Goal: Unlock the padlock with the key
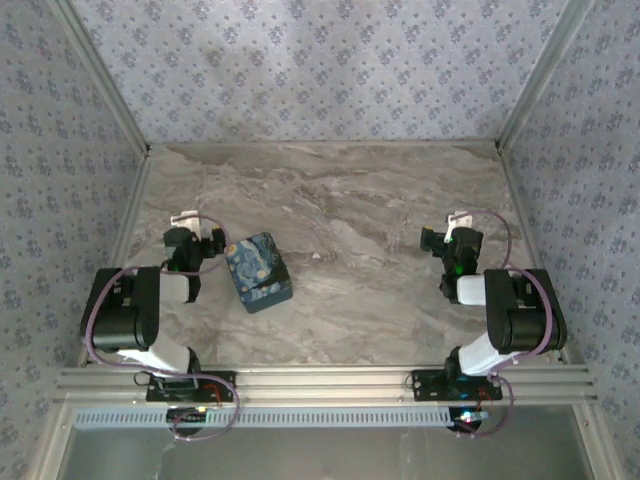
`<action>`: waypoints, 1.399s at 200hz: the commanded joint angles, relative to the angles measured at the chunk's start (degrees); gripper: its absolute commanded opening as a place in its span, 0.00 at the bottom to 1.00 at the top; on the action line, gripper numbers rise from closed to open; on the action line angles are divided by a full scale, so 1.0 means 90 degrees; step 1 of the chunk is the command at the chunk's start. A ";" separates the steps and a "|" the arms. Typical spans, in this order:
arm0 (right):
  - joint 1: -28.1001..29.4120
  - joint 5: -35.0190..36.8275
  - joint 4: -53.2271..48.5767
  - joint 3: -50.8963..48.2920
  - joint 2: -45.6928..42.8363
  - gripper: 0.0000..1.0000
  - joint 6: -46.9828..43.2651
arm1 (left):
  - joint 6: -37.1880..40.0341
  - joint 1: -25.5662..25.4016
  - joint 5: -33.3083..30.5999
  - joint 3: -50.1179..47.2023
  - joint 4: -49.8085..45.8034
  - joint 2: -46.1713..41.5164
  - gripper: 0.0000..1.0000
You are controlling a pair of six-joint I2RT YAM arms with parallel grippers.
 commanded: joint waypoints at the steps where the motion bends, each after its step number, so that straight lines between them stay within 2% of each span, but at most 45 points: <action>1: 0.0020 0.0088 0.0207 0.0011 -0.0004 1.00 0.0006 | 0.0086 0.0013 0.0097 0.0133 -0.0039 -0.0061 0.98; 115: 0.0017 0.0077 0.0212 0.0015 -0.0010 1.00 0.0006 | 0.0086 0.0034 0.0119 0.0113 -0.0016 -0.0078 0.98; 126: 0.0009 0.0073 0.0233 0.0003 -0.0021 1.00 0.0006 | -0.0015 0.0029 -0.0085 0.0112 -0.0037 -0.0162 0.98; 134: 0.0016 0.0065 0.0112 0.0043 -0.0126 1.00 0.0006 | -0.0132 0.0045 -0.0341 0.0148 -0.0257 -0.0329 0.98; 154: 0.0014 0.0009 -0.1139 0.0467 -0.0676 1.00 -0.0004 | -0.0277 0.0039 -0.0781 0.0303 -0.0986 -0.0884 0.98; 173: 0.0054 -0.0107 -0.1796 0.0636 -0.1175 1.00 -0.0067 | -0.0600 0.0038 -0.1143 0.0663 -0.2176 -0.1443 0.98; 184: 0.0056 -0.0060 -0.1991 0.0610 -0.1540 1.00 0.0086 | -0.1147 0.0046 -0.1273 0.0876 -0.2848 -0.1767 0.98; 196: -0.0021 -0.0113 -0.2270 0.0622 -0.1987 1.00 0.0688 | -0.2034 0.0086 -0.1331 0.1122 -0.3606 -0.2047 0.98; 205: -0.0137 -0.0159 -0.2897 0.0784 -0.2304 1.00 0.1612 | -0.2696 0.0204 -0.1008 0.1233 -0.4071 -0.2215 0.98; 215: -0.0251 0.0271 -0.4331 0.1144 -0.2577 1.00 0.3126 | -0.3069 0.0265 -0.0388 0.1188 -0.4195 -0.2362 0.98; 220: -0.0311 0.0240 -0.5013 0.1279 -0.2628 1.00 0.3805 | -0.3182 0.0266 -0.0159 0.1163 -0.4300 -0.2454 0.98; 239: -0.0754 -0.1155 -0.4807 0.1291 -0.2572 1.00 0.3832 | -0.3922 0.0235 0.0526 0.0954 -0.4735 -0.2801 0.98; 259: -0.0717 -0.2003 -0.4491 0.1104 -0.2640 1.00 0.4210 | -0.4387 -0.0159 0.1184 0.0555 -0.4860 -0.3122 0.97; 280: -0.0323 -0.2365 -0.4849 0.1305 -0.2556 0.97 0.4198 | -0.4511 -0.0776 0.1197 0.0289 -0.5260 -0.3582 0.96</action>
